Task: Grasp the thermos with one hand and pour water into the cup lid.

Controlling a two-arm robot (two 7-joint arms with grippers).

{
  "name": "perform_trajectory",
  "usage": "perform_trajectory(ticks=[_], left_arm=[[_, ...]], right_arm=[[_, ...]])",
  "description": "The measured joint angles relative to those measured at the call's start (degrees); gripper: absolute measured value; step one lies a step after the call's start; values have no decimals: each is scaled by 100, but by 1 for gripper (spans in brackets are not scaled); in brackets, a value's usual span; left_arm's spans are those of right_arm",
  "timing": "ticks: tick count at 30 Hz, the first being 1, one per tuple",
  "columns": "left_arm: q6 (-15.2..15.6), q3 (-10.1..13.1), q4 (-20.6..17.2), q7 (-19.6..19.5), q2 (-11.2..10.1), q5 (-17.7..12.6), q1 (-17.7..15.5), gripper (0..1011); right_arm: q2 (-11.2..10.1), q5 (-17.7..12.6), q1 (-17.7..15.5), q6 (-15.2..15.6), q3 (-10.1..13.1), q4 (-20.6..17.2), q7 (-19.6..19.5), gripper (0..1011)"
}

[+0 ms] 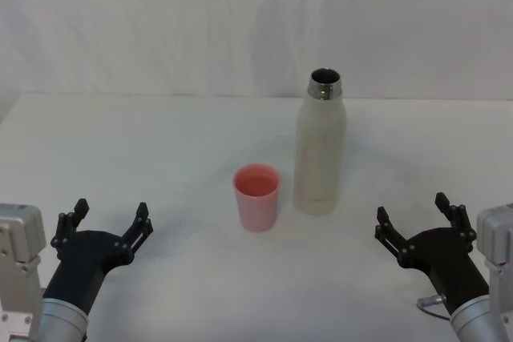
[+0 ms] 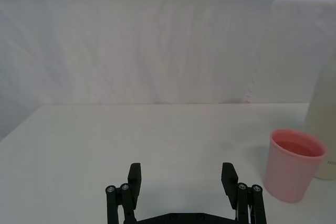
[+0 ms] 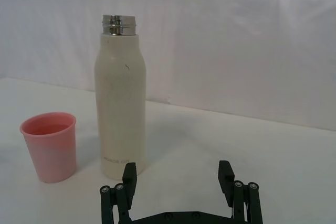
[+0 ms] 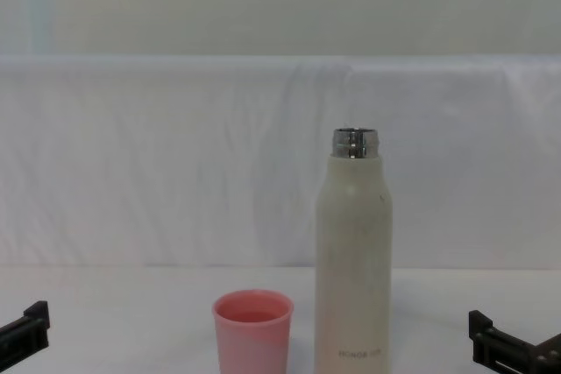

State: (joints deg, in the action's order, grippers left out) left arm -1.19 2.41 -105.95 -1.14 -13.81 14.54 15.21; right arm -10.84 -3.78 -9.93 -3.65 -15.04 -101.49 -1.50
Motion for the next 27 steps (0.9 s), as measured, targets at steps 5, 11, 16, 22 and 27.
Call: perform_trajectory(ticks=[5, 11, 16, 22, 27], left_arm=[[0, 0, 0, 0, 0, 0, 0, 1001], [0, 0, 0, 0, 0, 0, 0, 1001], [0, 0, 0, 0, 0, 0, 0, 1001], [0, 0, 0, 0, 0, 0, 0, 1001], [0, 0, 0, 0, 0, 0, 0, 1001]], right_arm=[[0, 0, 0, 0, 0, 0, 0, 1001], [2, 1, -1, 0, 3, 0, 1, 1001], [31, -3, -60, -2, 77, -71, 116, 1001], [15, -29, -83, 56, 146, -174, 385, 1001], [-5, -147, -25, 201, 204, -226, 688, 1001]])
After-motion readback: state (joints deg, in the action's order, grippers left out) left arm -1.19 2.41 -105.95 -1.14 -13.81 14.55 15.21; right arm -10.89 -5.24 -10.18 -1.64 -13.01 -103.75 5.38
